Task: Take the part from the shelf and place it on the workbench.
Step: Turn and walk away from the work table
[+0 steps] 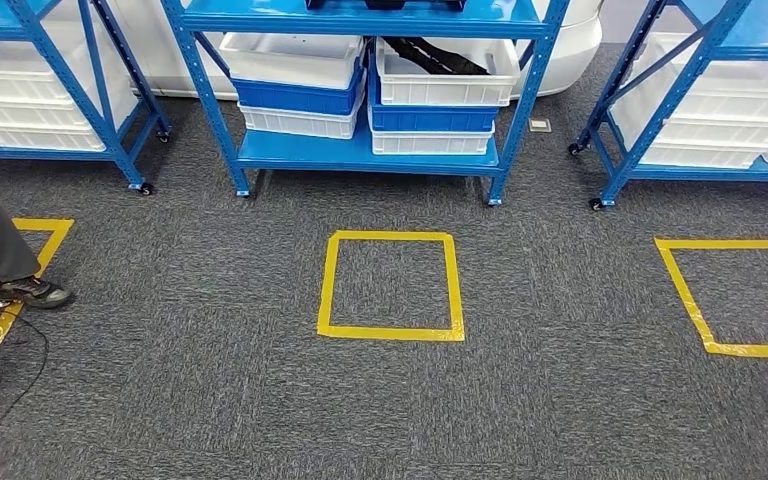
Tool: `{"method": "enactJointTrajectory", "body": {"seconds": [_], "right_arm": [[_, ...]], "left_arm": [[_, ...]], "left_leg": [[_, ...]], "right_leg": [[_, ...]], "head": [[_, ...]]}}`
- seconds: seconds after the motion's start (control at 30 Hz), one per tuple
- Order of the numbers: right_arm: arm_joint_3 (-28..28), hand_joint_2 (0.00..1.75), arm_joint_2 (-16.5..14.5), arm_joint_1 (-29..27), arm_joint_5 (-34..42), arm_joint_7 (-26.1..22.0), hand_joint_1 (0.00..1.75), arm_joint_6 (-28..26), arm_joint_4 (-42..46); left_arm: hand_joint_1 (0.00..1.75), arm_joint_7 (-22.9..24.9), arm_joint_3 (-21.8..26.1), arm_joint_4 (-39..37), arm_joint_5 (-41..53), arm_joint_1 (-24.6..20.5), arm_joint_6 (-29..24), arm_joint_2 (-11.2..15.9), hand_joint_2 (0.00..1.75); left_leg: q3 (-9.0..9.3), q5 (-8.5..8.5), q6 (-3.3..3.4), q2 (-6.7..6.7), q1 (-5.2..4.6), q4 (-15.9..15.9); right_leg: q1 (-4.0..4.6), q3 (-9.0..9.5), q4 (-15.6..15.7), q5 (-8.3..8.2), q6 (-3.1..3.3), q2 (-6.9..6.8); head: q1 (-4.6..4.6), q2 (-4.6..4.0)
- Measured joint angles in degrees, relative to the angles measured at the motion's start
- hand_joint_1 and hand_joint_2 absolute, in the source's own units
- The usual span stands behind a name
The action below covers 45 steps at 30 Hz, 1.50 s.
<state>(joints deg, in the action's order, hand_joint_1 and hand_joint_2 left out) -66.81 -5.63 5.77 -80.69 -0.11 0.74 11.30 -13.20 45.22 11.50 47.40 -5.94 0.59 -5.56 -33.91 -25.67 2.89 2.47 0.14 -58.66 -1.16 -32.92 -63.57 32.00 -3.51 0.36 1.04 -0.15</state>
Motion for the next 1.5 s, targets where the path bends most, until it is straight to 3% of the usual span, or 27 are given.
{"method": "enactJointTrajectory", "body": {"seconds": [0.07,0.13,0.2,0.27,0.33,0.37,0.4,0.43,0.5,0.57,0.6,0.7,0.93,1.1,1.17,1.23,1.3,1.37,1.4,1.47,1.5], "right_arm": [[0.1,0.00,0.0,0.1,0.0,0.0,0.00,0.1,0.0],[0.1,0.00,0.0,0.2,-0.1,0.0,0.00,0.2,0.0],[0.2,0.00,0.0,0.4,-0.1,0.0,0.00,0.2,0.0],[0.4,0.00,0.0,0.4,-0.2,0.1,0.00,0.3,0.0],[0.4,0.00,0.0,0.3,-0.2,0.1,0.00,0.3,0.0],[0.5,0.00,0.0,0.3,-0.3,0.2,0.00,0.4,0.0],[0.6,0.00,0.0,0.2,-0.4,0.2,0.00,0.4,0.0],[0.7,0.00,0.0,0.2,-0.5,0.2,0.00,0.4,0.0],[0.9,0.00,0.0,0.2,-0.2,0.2,0.00,0.2,0.0],[1.0,0.00,-0.1,0.3,0.3,0.2,0.00,-0.3,0.0],[1.0,0.00,-0.1,0.3,0.3,0.2,0.00,-0.4,0.0],[1.0,0.00,0.0,0.4,0.3,0.3,0.00,-0.5,0.0],[1.0,0.00,-0.4,0.3,0.5,0.2,0.00,0.2,0.0],[1.0,0.00,-0.6,0.4,0.6,0.1,0.00,0.3,0.0],[1.1,0.00,-0.6,0.3,0.6,0.1,0.00,0.4,0.0],[1.1,0.00,-0.6,0.3,0.6,0.0,0.00,0.4,0.0],[1.1,0.00,-0.6,0.4,0.5,0.0,0.00,0.4,0.0],[1.1,0.00,-0.6,0.2,0.5,0.0,0.00,0.4,0.0],[1.1,0.00,-0.6,0.0,0.5,0.0,0.00,0.4,0.0],[1.1,0.00,-0.5,-0.1,0.4,0.0,0.00,0.5,0.0],[1.2,0.00,-0.5,-0.1,0.4,0.0,0.00,0.6,0.0]], "left_arm": [[0.00,0.0,0.0,0.0,0.0,0.0,0.0,0.0,0.00],[0.00,0.0,0.0,0.0,0.0,0.1,-0.1,0.0,0.00],[0.00,0.0,0.0,0.0,0.0,0.2,-0.2,0.0,0.00],[0.00,0.0,0.0,0.0,0.0,0.1,-0.3,0.0,0.00],[0.00,0.0,0.0,0.0,0.1,0.1,-0.3,-0.1,0.00],[0.00,0.1,0.0,0.0,0.1,0.1,-0.4,-0.1,0.00],[0.00,0.1,0.0,0.0,0.1,0.1,-0.4,-0.1,0.00],[0.00,0.2,0.0,0.0,0.1,0.2,-0.4,0.0,0.00],[0.00,0.3,0.0,0.0,0.1,0.1,-0.5,0.1,0.00],[0.00,0.2,0.0,0.0,0.2,0.0,-0.5,0.1,0.00],[0.00,0.2,0.0,0.0,0.3,0.0,-0.5,0.1,0.00],[0.00,-0.1,0.0,0.0,0.5,0.1,-0.5,0.1,0.00],[0.00,-0.7,0.1,0.0,0.6,0.0,-1.0,0.3,0.00],[0.00,-0.7,0.4,0.0,0.7,-0.1,-2.4,0.4,0.00],[0.00,-0.7,0.6,0.0,0.7,-0.1,-2.6,0.5,0.00],[0.00,-0.7,0.7,0.0,0.7,-0.1,-2.8,0.5,0.00],[0.00,-0.7,0.8,0.0,0.7,-0.1,-3.0,0.5,0.00],[0.00,-0.7,0.9,0.0,0.7,0.0,-3.1,0.6,0.00],[0.00,-0.7,0.9,0.0,0.7,0.0,-3.1,0.6,0.00],[0.00,-0.7,1.0,0.0,0.7,0.1,-3.1,0.5,0.00],[0.00,-0.7,1.0,0.0,0.6,0.0,-3.1,0.5,0.00]], "left_leg": [[0.11,-0.31,-0.74,0.64,-0.20,-0.2],[0.15,-0.50,-1.46,1.03,-0.16,-0.1],[-0.17,-1.15,-2.05,0.43,0.13,-1.0],[-2.14,-3.99,-2.62,-0.98,0.38,-5.5],[-5.62,-7.50,-3.12,-1.88,0.56,-12.7],[-6.93,-8.24,-3.28,-2.05,0.62,-15.2],[-7.28,-7.77,-3.34,-2.20,0.65,-15.6],[-6.62,-6.39,-3.33,-2.31,0.68,-14.1],[-3.01,-2.69,-3.03,-2.73,0.68,-6.7],[-0.34,-1.00,-2.52,-3.02,0.47,-1.4],[0.06,-0.99,-2.37,-3.04,0.35,-0.6],[0.26,-0.89,-2.19,-2.73,-0.09,-0.4],[0.25,-1.20,-1.06,-2.61,-0.81,-0.5],[0.13,-1.57,0.15,-2.51,-1.07,-0.3],[0.67,-1.81,0.83,-2.28,-0.72,0.0],[1.55,-2.10,1.20,-2.09,-0.46,0.2],[1.88,-2.32,1.31,-1.96,-0.56,0.2],[2.22,-2.56,1.30,-1.72,-0.74,0.2],[2.51,-2.74,1.22,-1.57,-0.81,0.1],[3.28,-3.26,0.91,-1.34,-0.87,0.1],[3.68,-3.56,0.66,-1.26,-0.91,0.1]], "right_leg": [[-0.02,1.69,4.6,-2.29,0.60,0.69],[0.10,1.95,5.0,-2.90,1.91,0.57],[-0.15,2.34,5.1,-3.21,2.80,0.26],[-0.32,2.55,5.2,-3.43,3.47,-0.11],[-0.17,2.50,5.2,-3.39,3.80,-0.54],[-0.12,2.48,5.2,-3.35,3.85,-0.75],[-0.11,2.50,5.2,-3.30,3.88,-0.93],[-0.11,2.57,5.2,-3.23,3.86,-1.06],[-0.03,2.82,5.2,-3.00,3.63,-1.23],[0.32,2.87,5.2,-2.69,3.14,-1.31],[0.67,2.76,5.2,-2.46,3.03,-1.37],[1.00,2.66,5.3,-2.15,2.94,-1.46],[0.37,3.09,6.2,-2.57,1.89,-1.49],[0.02,3.88,6.3,-2.97,0.69,-1.51],[-0.09,3.75,4.9,-2.86,0.26,-1.46],[-0.13,1.52,0.8,-1.00,0.65,-1.30],[-0.06,-2.47,-6.0,1.90,1.31,-1.17],[0.13,-5.61,-10.2,2.94,1.41,-1.06],[0.27,-5.71,-9.4,2.01,1.20,-1.00],[0.50,-3.32,-2.4,-1.99,0.80,-0.87],[0.71,-2.16,1.0,-3.35,1.06,-0.82]], "head": [[0.04,0.00],[0.13,0.00],[0.22,0.00],[0.55,0.01],[0.74,0.00],[0.73,-0.01],[0.74,-0.01],[0.74,-0.01],[0.74,-0.01],[0.68,0.00],[0.66,0.01],[0.62,0.00],[0.66,0.00],[0.69,0.00],[0.62,0.01],[0.28,0.01],[0.01,0.01],[0.00,0.02],[0.00,0.01],[-0.02,0.01],[-0.02,0.01]]}}
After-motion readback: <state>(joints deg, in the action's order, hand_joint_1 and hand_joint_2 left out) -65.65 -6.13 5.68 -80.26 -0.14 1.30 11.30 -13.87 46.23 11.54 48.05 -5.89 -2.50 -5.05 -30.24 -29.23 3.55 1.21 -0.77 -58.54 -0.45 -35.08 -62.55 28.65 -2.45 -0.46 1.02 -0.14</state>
